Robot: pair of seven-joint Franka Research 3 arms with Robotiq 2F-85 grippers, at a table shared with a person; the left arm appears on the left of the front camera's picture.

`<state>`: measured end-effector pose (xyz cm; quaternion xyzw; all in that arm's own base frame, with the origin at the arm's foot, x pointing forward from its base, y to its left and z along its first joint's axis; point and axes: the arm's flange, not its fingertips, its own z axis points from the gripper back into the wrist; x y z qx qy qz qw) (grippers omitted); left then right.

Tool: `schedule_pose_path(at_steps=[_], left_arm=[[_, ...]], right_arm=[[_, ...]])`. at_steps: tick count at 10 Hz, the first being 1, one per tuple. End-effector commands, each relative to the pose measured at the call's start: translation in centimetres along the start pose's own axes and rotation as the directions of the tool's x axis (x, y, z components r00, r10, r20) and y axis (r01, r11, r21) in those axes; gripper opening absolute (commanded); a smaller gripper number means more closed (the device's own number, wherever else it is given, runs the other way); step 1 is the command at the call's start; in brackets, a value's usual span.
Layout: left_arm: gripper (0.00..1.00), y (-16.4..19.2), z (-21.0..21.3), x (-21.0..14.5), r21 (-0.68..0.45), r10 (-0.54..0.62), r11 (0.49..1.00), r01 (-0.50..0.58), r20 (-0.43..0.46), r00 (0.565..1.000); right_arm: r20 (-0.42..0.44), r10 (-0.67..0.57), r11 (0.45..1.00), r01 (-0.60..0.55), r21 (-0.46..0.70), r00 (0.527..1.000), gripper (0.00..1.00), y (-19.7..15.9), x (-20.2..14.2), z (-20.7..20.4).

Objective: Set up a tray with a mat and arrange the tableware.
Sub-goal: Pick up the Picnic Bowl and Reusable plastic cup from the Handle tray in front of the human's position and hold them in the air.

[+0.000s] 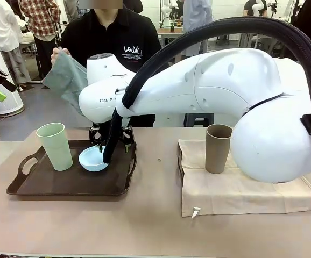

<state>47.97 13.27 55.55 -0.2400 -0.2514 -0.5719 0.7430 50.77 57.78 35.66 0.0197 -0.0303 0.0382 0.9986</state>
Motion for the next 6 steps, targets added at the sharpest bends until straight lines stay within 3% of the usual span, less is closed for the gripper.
schedule_pose_path(at_steps=[1, 2, 4, 6], left_arm=[[1.00, 0.6, -0.2, -1.6, -0.043, -0.115, 0.992, 0.115, 0.009, 0.993], [1.00, 1.6, -0.9, -4.0, -0.080, -0.169, 0.981, 0.175, 0.078, 0.983], [1.00, 2.8, -3.3, -6.0, -0.086, -0.212, 0.972, 0.220, 0.089, 0.973], [1.00, 4.0, -7.3, -5.4, -0.086, -0.132, 0.987, 0.138, 0.073, 0.989]], right_arm=[[0.015, 0.004, 1.000, -0.004, -0.017, 1.000, 1.00, 0.0, -0.1, 0.0], [0.015, 0.004, 1.000, -0.004, -0.017, 1.000, 1.00, 0.0, -0.1, 0.0], [0.015, 0.004, 1.000, -0.004, -0.017, 1.000, 1.00, 0.0, -0.1, 0.0], [0.015, 0.004, 1.000, -0.004, -0.017, 1.000, 1.00, 0.0, -0.1, 0.0]])
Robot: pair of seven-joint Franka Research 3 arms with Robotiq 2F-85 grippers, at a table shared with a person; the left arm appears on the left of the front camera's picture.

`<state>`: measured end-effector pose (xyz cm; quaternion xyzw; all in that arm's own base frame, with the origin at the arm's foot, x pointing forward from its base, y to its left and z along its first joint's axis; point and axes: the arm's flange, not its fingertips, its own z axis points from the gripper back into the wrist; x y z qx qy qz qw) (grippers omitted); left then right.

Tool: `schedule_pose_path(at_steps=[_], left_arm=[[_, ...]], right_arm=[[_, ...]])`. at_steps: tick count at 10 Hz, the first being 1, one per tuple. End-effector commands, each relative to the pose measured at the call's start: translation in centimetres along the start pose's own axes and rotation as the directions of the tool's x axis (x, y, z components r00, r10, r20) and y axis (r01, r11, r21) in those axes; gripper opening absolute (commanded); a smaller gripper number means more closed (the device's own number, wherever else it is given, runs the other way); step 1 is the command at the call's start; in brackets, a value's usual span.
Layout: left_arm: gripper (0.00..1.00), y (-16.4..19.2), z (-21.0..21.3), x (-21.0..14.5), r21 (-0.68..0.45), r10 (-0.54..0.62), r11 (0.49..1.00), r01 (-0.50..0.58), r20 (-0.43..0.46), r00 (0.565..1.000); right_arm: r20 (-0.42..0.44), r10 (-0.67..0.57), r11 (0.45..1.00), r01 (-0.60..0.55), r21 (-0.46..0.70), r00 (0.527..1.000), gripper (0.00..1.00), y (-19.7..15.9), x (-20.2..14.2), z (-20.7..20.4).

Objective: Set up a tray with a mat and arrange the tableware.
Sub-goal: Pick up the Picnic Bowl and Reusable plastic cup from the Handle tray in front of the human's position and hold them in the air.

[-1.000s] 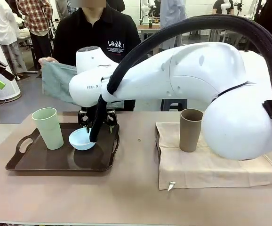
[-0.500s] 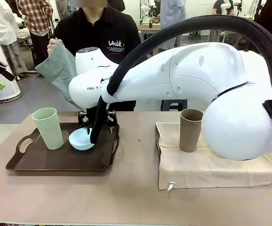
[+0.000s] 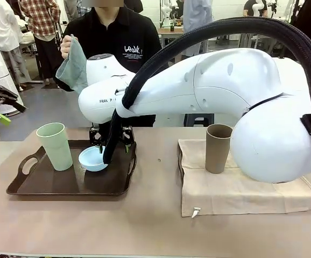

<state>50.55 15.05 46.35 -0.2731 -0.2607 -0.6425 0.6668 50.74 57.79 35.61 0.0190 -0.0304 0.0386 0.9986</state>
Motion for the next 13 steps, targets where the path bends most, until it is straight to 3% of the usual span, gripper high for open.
schedule_pose_path(at_steps=[1, 10, 11, 13], left_arm=[[1.00, 1.4, -3.2, 1.5, 0.025, 0.081, 0.996, -0.081, -0.008, 0.997], [1.00, 2.4, -5.2, 1.5, -0.021, 0.090, 0.996, -0.091, -0.029, 0.995], [1.00, 2.9, -5.6, 0.0, -0.036, 0.038, 0.999, -0.039, -0.026, 0.999], [1.00, 3.2, -3.8, -3.4, -0.099, -0.080, 0.991, 0.090, 0.099, 0.992]], right_arm=[[0.015, 0.003, 1.000, -0.003, -0.015, 1.000, 1.00, 0.0, -0.1, 0.0], [0.015, 0.003, 1.000, -0.003, -0.015, 1.000, 1.00, 0.0, -0.1, 0.0], [0.015, 0.003, 1.000, -0.003, -0.015, 1.000, 1.00, 0.0, -0.1, 0.0], [0.015, 0.003, 1.000, -0.003, -0.015, 1.000, 1.00, 0.0, -0.1, 0.0]])
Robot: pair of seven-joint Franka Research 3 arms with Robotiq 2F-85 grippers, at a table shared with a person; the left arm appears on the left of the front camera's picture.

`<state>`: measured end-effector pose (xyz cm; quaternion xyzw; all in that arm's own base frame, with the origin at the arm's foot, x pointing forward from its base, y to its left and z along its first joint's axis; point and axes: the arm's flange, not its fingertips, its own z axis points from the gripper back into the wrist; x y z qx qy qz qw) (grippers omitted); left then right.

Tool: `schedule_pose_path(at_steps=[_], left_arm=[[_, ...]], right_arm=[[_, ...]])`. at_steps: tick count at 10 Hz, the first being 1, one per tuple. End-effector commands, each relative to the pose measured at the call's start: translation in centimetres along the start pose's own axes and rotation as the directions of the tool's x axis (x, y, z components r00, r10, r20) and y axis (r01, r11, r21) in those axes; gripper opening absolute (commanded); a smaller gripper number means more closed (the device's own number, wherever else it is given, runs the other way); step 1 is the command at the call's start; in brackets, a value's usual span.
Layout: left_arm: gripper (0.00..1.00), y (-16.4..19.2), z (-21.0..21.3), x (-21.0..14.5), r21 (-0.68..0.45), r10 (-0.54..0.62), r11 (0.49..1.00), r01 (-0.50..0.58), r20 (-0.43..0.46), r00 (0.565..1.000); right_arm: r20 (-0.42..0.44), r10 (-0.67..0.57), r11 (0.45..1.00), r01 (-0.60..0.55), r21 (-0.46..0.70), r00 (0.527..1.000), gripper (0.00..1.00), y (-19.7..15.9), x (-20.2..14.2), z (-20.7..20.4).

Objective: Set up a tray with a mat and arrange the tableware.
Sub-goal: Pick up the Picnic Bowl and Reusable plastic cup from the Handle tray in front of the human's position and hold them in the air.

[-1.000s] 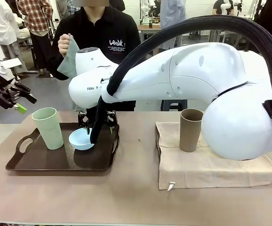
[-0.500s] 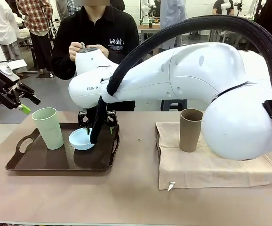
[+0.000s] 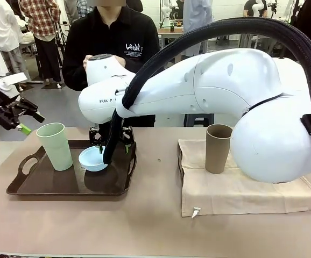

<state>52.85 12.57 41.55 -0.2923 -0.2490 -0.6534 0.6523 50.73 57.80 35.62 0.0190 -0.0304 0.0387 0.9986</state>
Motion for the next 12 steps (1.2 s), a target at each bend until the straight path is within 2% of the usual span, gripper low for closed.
schedule_pose_path(at_steps=[1, 4, 8, 12], left_arm=[[1.00, 0.4, 1.4, -3.4, -0.067, -0.119, 0.990, 0.126, 0.102, 0.988], [1.00, 1.6, -2.7, -5.5, -0.035, -0.159, 0.985, 0.169, 0.204, 0.966], [1.00, 2.3, -4.5, -6.7, 0.018, -0.149, 0.989, 0.148, 0.238, 0.960], [1.00, 2.3, -6.7, -6.6, -0.103, -0.081, 0.989, 0.104, 0.212, 0.974]], right_arm=[[0.015, 0.003, 1.000, -0.003, -0.015, 1.000, 1.00, 0.0, -0.1, 0.0], [-0.005, 0.002, 1.000, -0.002, 0.012, 1.000, 1.00, 0.2, 0.3, -0.3], [0.014, 0.008, 0.999, -0.008, 0.031, 1.000, 1.00, 1.2, 0.2, -1.0], [0.028, 0.007, 0.998, -0.009, 0.059, 1.000, 1.00, 1.6, 0.2, -1.1]])
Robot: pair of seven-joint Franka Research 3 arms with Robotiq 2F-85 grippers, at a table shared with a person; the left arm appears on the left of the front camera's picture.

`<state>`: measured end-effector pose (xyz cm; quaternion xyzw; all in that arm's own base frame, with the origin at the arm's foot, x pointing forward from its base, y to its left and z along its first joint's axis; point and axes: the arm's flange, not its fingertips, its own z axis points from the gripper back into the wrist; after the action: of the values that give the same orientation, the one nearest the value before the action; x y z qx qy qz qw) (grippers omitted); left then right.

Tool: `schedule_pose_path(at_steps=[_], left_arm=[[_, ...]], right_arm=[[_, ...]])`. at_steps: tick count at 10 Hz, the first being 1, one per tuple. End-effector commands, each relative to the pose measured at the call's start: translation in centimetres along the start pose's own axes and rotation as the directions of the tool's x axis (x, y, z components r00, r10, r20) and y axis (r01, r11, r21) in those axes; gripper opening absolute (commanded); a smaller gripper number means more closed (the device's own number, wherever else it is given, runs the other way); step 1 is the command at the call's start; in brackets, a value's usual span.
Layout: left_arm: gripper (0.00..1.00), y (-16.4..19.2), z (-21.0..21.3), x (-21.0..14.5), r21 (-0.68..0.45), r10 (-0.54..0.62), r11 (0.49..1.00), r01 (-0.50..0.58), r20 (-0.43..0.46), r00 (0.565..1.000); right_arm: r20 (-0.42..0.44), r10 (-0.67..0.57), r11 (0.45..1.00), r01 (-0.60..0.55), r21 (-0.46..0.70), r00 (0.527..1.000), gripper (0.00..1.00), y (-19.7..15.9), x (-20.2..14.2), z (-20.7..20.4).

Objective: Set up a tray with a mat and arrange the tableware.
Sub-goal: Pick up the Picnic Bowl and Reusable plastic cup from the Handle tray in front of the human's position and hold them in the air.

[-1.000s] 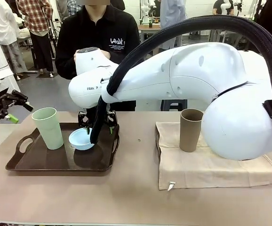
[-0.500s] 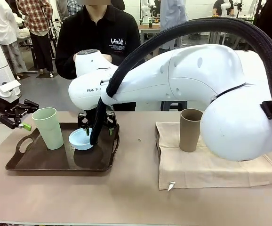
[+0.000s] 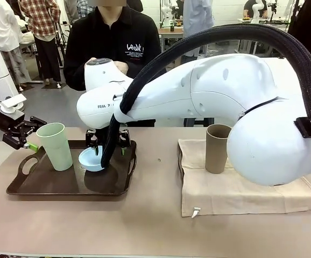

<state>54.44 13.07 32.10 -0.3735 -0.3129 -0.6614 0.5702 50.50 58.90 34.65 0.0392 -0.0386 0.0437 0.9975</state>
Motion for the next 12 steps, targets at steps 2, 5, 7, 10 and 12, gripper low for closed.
schedule_pose_path(at_steps=[2, 5, 7, 10, 12], left_arm=[[1.00, 0.3, -1.8, 0.7, -0.041, 0.042, 0.998, -0.042, -0.008, 0.999], [1.00, 0.7, -2.9, 1.1, -0.048, 0.029, 0.998, -0.028, 0.007, 1.000], [1.00, 0.7, -4.0, 1.1, -0.090, 0.039, 0.995, -0.039, 0.002, 0.999], [1.00, 0.7, -5.1, 1.6, -0.107, 0.021, 0.994, -0.020, 0.011, 1.000], [1.00, 0.8, -5.3, 1.5, -0.119, 0.021, 0.993, -0.018, 0.018, 1.000]], right_arm=[[0.008, -0.002, 1.000, 0.002, 0.020, 1.000, 1.00, 0.4, 0.5, -0.3], [0.008, 0.005, 1.000, -0.006, 0.025, 1.000, 1.00, 0.4, 0.6, -0.5], [0.007, 0.008, 0.999, -0.009, 0.035, 1.000, 1.00, 0.3, 0.7, -0.9], [0.001, 0.019, 0.999, -0.019, 0.050, 1.000, 1.00, 0.0, 1.0, -1.4], [0.004, 0.053, 0.997, -0.053, 0.051, 0.999, 0.40, -0.2, 0.9, -1.6]])
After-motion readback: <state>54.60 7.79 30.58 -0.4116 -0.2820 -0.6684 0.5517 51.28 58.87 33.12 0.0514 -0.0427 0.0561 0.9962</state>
